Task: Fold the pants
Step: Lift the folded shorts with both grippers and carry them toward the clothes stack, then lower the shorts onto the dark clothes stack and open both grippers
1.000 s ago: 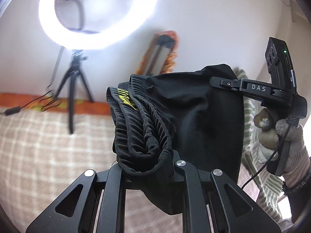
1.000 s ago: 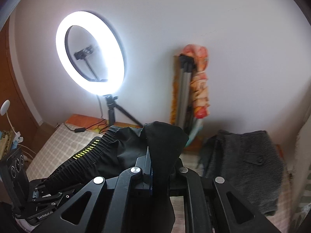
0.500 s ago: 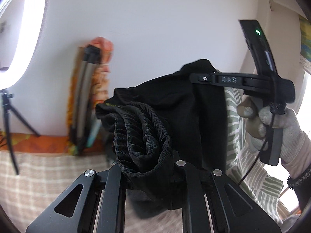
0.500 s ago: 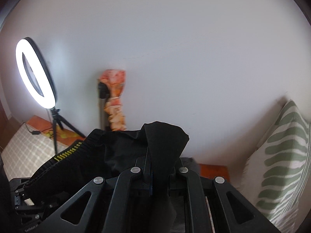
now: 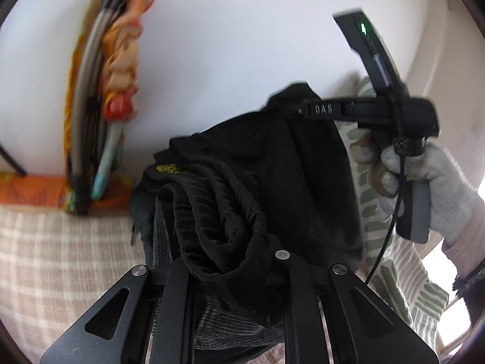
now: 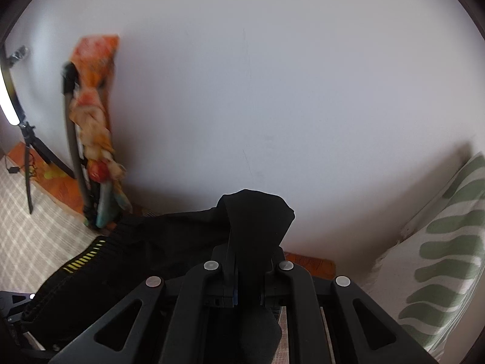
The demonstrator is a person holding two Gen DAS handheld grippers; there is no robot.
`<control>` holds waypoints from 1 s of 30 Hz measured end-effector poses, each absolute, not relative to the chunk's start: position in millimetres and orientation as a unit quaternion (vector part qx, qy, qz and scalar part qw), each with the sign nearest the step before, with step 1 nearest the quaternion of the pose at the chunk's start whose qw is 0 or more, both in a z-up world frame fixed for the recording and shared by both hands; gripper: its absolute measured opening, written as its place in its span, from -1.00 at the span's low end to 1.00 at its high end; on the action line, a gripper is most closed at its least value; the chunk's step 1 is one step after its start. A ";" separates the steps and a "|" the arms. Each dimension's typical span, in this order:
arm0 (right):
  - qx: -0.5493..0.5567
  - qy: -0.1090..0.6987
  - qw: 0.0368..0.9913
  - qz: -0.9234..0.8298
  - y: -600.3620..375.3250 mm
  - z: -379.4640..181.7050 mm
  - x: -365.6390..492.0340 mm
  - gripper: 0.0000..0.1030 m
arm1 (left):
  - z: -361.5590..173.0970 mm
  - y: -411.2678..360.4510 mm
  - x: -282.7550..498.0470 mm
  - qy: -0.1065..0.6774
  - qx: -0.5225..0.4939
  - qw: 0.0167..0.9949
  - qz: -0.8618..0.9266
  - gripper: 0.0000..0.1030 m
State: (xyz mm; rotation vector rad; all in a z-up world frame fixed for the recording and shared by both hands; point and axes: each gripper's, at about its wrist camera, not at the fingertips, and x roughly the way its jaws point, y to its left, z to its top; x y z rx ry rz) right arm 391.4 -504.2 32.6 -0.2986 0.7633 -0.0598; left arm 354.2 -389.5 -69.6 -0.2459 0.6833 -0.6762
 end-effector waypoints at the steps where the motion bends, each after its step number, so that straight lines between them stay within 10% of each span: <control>1: -0.130 0.379 0.916 -0.034 -512.2 23.4 399.6 -0.81 | -73.5 -388.0 356.3 0.333 -0.122 0.880 -0.317 -0.65; 8: -0.074 0.398 0.910 -0.083 -552.6 -11.2 404.3 -0.27 | -87.5 -357.7 353.3 0.366 -0.150 0.875 -0.279 -0.01; 17: -0.033 0.369 0.921 -0.119 -567.5 16.3 371.9 0.25 | -63.0 -328.2 340.8 0.348 -0.128 0.891 -0.261 -0.01; 30: 0.007 0.345 0.932 -0.111 -549.2 46.2 281.1 0.34 | -16.3 -299.2 306.3 0.328 -0.099 0.900 -0.270 -0.01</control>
